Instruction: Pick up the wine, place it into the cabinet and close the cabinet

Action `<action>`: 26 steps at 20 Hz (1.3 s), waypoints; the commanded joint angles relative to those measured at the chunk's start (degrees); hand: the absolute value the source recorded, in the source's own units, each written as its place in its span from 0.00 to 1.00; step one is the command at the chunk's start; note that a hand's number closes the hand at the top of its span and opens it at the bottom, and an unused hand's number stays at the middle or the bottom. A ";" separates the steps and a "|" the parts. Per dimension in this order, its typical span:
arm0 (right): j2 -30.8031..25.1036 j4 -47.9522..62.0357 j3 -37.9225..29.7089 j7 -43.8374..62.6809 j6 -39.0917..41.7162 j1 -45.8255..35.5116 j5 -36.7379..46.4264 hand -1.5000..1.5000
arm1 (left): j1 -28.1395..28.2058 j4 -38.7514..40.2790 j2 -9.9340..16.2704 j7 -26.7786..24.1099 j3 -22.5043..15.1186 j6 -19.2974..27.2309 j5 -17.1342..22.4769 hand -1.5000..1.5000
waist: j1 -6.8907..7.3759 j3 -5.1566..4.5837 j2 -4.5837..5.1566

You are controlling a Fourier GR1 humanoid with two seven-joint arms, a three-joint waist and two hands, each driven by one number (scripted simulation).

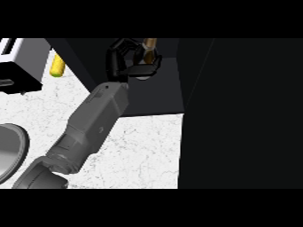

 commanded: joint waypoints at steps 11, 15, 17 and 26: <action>-0.44 -1.11 -0.60 -1.31 0.55 0.78 -1.51 0.00 | -1.74 7.06 3.08 -1.00 1.84 -1.30 -0.82 0.00 | 0.19 -0.13 0.56; -0.77 -3.17 -0.20 0.28 0.56 1.77 -2.10 0.00 | 0.04 8.26 1.90 -2.76 1.32 -0.33 -1.94 0.00 | -0.14 -0.14 0.60; -0.33 -3.11 -0.69 0.77 -0.38 0.75 -2.74 0.00 | -0.29 8.18 0.07 -4.62 1.35 2.31 -2.19 0.00 | -0.21 -0.15 0.60; -1.01 -2.81 -1.53 0.96 -0.26 -0.51 -3.04 0.00 | -0.36 9.99 1.34 -4.00 0.41 4.84 -4.34 0.00 | -0.70 -0.16 0.81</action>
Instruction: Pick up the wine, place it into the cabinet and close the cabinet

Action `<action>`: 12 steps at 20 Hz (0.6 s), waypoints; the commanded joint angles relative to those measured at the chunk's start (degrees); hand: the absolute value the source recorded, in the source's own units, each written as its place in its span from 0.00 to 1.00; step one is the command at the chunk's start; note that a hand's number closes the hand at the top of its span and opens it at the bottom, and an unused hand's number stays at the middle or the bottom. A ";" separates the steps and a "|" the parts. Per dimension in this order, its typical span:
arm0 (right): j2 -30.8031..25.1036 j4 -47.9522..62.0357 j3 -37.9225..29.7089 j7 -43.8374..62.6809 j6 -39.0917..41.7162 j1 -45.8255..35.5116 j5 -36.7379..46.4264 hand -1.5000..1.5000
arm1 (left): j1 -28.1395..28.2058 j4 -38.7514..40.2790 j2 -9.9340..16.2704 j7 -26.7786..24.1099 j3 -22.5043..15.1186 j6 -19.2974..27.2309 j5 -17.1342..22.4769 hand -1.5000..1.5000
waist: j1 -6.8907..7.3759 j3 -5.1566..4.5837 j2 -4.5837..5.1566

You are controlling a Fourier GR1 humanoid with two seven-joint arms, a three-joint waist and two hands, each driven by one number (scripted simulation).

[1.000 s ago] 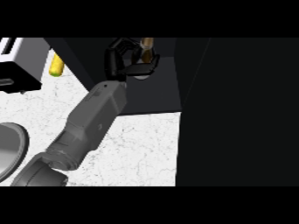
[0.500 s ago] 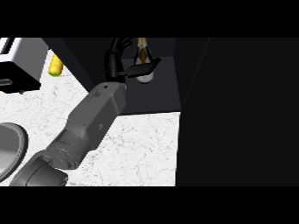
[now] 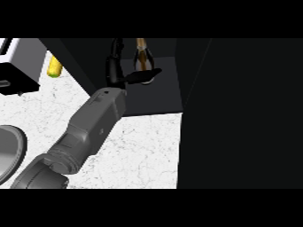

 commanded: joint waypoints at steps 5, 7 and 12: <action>0.15 -2.98 0.12 0.81 -0.06 0.27 -1.86 0.00 | 1.96 -0.21 1.24 -2.24 1.87 0.10 0.69 0.00 | 0.21 -0.23 0.33; 0.78 -2.82 0.28 -1.25 0.75 2.02 -1.96 0.00 | 3.44 -0.53 1.79 -4.76 2.30 -0.78 0.82 0.00 | -0.49 -0.22 0.66; 0.49 -1.98 1.44 1.92 -0.48 -1.05 -1.72 0.00 | 3.12 -0.38 0.82 -4.55 2.22 -2.28 0.17 0.00 | 0.30 -0.26 0.41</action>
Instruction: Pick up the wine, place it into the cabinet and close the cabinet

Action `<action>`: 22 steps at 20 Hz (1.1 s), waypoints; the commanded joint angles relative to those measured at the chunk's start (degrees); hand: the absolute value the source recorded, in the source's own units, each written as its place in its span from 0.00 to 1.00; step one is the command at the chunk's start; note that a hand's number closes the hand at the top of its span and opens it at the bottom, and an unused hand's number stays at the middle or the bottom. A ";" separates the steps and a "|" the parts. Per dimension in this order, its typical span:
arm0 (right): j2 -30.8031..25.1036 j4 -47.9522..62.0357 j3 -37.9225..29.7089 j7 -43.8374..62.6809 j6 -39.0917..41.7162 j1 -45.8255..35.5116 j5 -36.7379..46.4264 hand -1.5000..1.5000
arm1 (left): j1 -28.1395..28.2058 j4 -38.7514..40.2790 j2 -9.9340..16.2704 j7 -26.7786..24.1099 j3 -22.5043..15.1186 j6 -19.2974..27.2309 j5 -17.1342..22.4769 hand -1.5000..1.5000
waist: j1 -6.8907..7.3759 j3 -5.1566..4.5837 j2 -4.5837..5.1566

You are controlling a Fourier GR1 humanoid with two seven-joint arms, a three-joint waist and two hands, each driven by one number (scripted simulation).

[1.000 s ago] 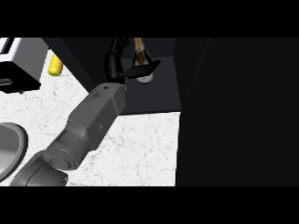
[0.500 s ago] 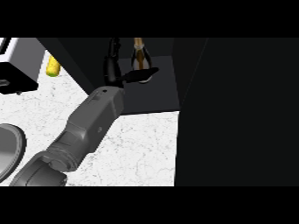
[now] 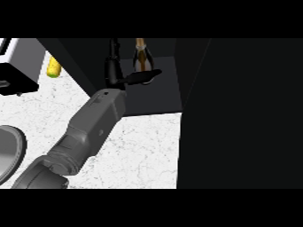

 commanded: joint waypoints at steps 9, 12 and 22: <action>-0.01 -3.91 -0.06 1.36 -0.13 1.79 -2.77 0.00 | 2.42 0.62 0.27 -2.70 0.36 -5.19 -0.89 0.00 | 0.39 -0.22 0.09; 1.39 -4.46 4.49 3.73 -2.28 0.69 2.09 0.00 | 3.15 0.26 0.05 -2.82 -0.14 -7.82 -0.84 0.00 | 0.95 -0.27 -0.25; -0.50 -3.93 1.66 2.99 -0.81 0.92 -2.40 0.00 | 5.06 -1.53 0.05 -2.49 -0.47 -12.10 3.73 0.00 | 0.90 -0.20 -0.54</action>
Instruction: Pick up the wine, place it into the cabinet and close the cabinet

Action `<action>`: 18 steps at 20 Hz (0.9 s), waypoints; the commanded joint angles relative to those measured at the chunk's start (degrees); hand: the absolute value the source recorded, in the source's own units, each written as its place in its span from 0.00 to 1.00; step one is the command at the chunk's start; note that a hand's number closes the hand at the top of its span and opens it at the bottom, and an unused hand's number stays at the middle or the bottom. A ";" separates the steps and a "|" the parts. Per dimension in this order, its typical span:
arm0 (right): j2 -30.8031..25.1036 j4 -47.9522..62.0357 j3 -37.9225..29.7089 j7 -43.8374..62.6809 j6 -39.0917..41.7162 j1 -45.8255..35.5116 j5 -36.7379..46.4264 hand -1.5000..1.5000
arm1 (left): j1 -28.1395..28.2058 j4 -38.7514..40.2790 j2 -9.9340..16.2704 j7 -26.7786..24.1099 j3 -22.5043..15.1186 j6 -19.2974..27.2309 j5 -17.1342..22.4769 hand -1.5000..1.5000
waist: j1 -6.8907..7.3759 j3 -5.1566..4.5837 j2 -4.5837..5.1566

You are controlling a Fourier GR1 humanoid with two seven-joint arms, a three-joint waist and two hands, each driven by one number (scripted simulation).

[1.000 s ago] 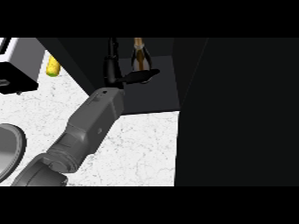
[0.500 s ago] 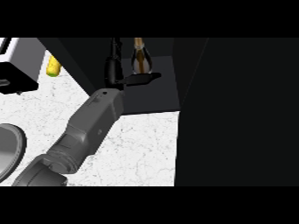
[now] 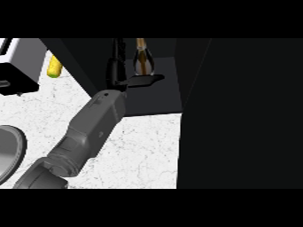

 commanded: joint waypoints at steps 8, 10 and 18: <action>0.26 -3.32 0.13 4.18 -2.31 -1.40 -1.39 0.00 | 7.04 -4.61 0.14 -0.14 -4.97 -2.91 7.28 0.00 | 1.74 0.01 -0.86; 0.54 -4.47 1.66 1.88 -1.31 1.43 0.23 0.00 | 8.81 -7.17 0.14 -0.14 -7.99 -1.49 10.65 0.00 | 0.65 0.02 -0.86; 0.51 -2.56 0.35 -0.49 -1.22 3.17 0.71 0.00 | 22.37 -28.59 0.14 3.06 -28.41 8.46 19.14 0.00 | 2.50 0.08 -1.32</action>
